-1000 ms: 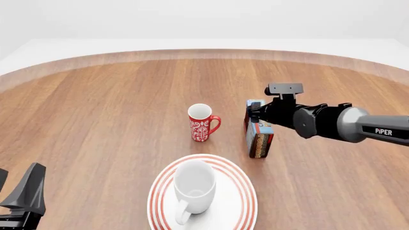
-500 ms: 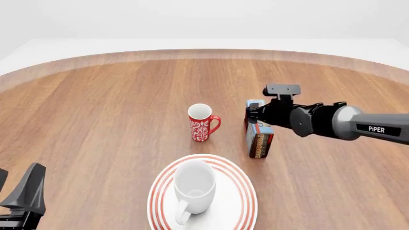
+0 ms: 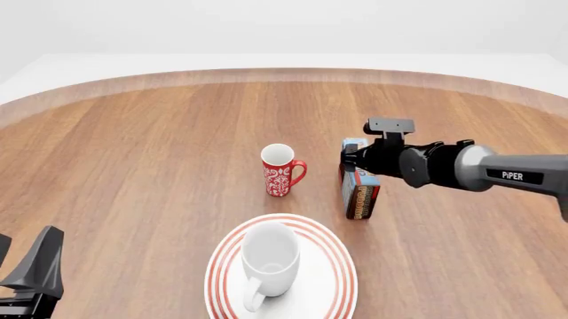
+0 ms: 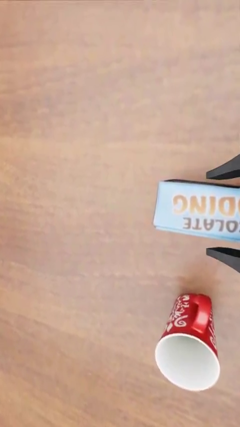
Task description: Pick up the white mug and put it on the plate, and put the chocolate pudding to the right of the plate.
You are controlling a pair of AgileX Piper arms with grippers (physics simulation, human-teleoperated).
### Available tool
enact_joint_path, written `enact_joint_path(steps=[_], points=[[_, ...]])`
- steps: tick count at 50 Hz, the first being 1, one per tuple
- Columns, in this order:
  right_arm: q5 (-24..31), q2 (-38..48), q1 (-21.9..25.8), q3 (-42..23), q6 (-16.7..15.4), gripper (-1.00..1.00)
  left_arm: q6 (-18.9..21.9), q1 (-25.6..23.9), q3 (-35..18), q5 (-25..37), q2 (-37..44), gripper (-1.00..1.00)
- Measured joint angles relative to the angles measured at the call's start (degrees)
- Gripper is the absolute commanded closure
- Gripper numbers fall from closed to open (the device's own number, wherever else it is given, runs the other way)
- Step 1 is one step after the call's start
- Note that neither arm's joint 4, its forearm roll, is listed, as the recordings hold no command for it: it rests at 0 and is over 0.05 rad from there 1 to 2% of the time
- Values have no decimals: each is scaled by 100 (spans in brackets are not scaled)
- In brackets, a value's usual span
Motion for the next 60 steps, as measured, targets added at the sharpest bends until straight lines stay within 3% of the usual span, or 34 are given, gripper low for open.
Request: enact_joint_path(steps=[24,25,60], points=[[-4,120,-113,-48,-2,-100,15,-5,0,5,0,-100],[-5,124,-117,-48,-4,100,15,-5,0,5,-1,-100],[8,-245,-56,167,-259,100,4,-30,0,15,0,-100]])
